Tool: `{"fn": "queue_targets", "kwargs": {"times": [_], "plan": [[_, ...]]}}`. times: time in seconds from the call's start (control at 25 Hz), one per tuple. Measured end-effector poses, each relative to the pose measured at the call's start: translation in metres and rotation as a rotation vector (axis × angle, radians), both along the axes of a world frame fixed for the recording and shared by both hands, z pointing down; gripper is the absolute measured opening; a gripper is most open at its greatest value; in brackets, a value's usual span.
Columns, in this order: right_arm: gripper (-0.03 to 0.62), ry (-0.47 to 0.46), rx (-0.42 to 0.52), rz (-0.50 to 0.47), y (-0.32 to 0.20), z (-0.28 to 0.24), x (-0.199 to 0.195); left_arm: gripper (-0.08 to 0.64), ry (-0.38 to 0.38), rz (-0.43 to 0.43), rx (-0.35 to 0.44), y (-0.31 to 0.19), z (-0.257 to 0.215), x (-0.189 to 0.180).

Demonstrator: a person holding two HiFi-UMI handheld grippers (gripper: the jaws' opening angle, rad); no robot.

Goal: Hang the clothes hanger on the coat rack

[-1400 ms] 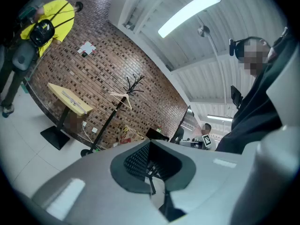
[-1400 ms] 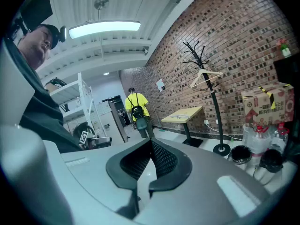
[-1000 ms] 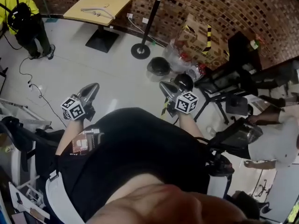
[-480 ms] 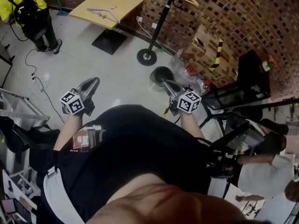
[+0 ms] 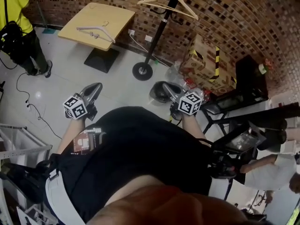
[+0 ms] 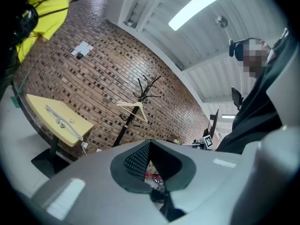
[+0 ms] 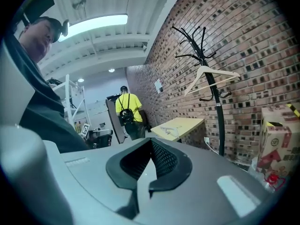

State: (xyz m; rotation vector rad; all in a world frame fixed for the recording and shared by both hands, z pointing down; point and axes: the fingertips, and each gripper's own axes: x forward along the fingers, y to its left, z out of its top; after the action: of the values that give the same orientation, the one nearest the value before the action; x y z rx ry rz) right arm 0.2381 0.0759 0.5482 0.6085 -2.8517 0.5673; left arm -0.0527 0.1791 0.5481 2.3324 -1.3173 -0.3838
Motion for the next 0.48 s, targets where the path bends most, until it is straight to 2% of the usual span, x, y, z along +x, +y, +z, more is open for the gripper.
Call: {"fn": "queue_targets", "kwargs": {"times": [0.16, 0.28, 0.48], "plan": [[0.014, 0.003, 0.020, 0.065, -0.044, -0.008, -0.039, 0.003, -0.033, 0.090, 0.010, -0.051, 0.004, -0.044], [0.014, 0.004, 0.013, 0.101, -0.071, -0.008, -0.059, 0.003, -0.038, 0.116, -0.006, -0.087, 0.006, -0.067], [0.014, 0.023, -0.021, 0.123, -0.107, 0.007, -0.064, 0.003, -0.010, 0.133, -0.025, -0.133, 0.016, -0.072]]}}
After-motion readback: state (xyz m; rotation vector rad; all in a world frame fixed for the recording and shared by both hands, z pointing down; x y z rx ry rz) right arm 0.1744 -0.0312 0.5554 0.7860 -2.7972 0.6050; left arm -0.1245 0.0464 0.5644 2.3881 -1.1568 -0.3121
